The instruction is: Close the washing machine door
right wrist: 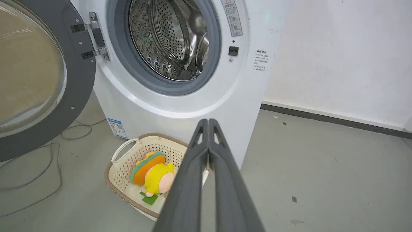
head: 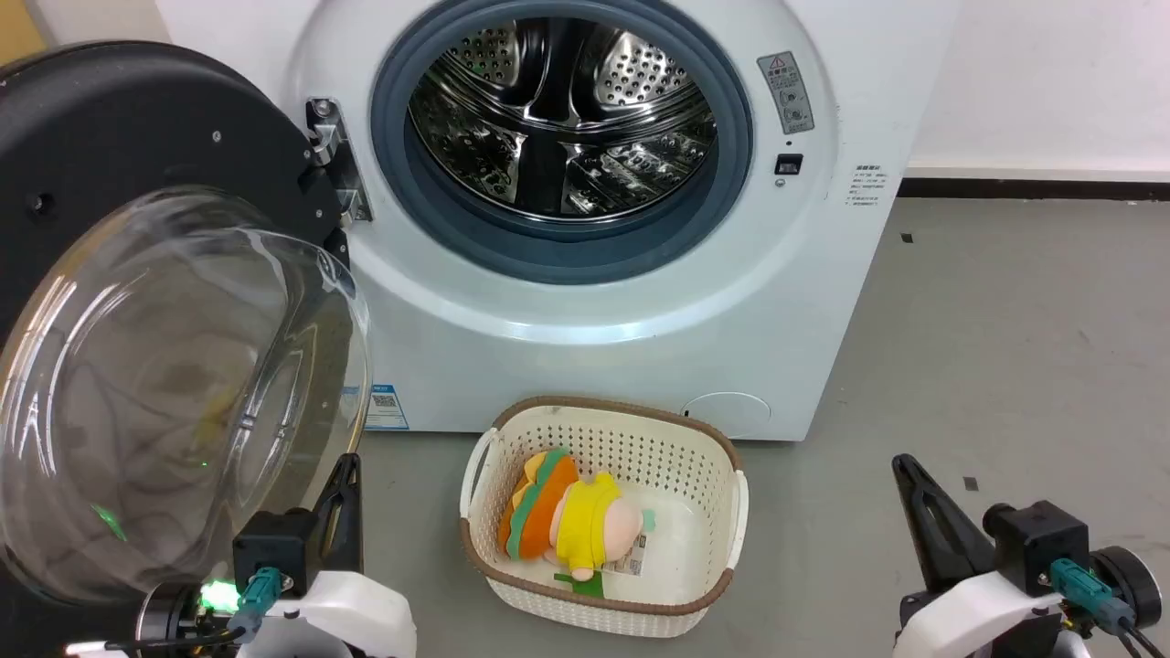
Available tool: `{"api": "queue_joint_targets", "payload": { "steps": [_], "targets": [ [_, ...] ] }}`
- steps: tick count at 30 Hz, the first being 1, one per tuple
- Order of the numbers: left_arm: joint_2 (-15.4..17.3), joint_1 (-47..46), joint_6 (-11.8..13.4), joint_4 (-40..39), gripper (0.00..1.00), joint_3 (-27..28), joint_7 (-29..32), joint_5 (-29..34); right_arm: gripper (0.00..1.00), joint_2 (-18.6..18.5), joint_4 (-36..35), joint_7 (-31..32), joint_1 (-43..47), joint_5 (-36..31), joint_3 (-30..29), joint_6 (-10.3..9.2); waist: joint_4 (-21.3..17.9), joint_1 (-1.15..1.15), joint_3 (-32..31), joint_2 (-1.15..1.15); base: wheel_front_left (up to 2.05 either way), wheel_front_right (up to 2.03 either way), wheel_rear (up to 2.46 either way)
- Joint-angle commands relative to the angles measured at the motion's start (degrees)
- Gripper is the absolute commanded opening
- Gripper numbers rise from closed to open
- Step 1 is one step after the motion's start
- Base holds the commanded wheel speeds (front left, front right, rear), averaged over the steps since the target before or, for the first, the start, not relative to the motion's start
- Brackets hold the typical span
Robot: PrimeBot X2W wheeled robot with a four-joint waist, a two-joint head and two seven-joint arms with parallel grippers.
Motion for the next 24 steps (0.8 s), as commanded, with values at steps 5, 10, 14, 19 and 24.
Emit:
{"api": "queue_joint_targets", "payload": {
  "steps": [5, 10, 14, 19, 24],
  "targets": [
    [0.0, -0.6, -0.2, -0.2, 0.00, 0.0, 0.0, 0.2, 0.00, 0.2, -0.2, 0.0, -0.8, -0.4, 0.0, 0.05, 0.0, 0.00, 0.0, 0.00, 0.00, 0.00, 0.00],
    [0.0, -0.6, -0.2, -0.2, 0.00, 0.0, 0.0, 0.2, 0.00, 0.2, -0.2, 0.0, -0.8, -0.4, 0.0, 0.05, 0.0, 0.00, 0.0, 0.00, 0.00, 0.00, 0.00],
    [0.0, -0.6, -0.2, -0.2, 0.00, 0.0, 0.0, 0.2, 0.00, 0.2, -0.2, 0.0, -0.8, -0.4, 0.0, 0.05, 0.0, 0.00, 0.0, 0.00, 0.00, 0.00, 0.00],
    [0.0, -0.6, -0.2, -0.2, 0.00, 0.0, 0.0, 0.2, 0.00, 0.2, -0.2, 0.0, -0.8, -0.4, 0.0, 0.05, 0.0, 0.00, 0.0, 0.00, 0.00, 0.00, 0.00],
    [0.0, -0.6, -0.2, -0.2, 0.00, 0.0, 0.0, 0.2, 0.00, 0.2, -0.2, 0.0, -0.8, -0.4, 0.0, 0.05, 0.0, 0.00, 0.0, 0.00, 0.00, 0.00, 0.00]
  ]
}}
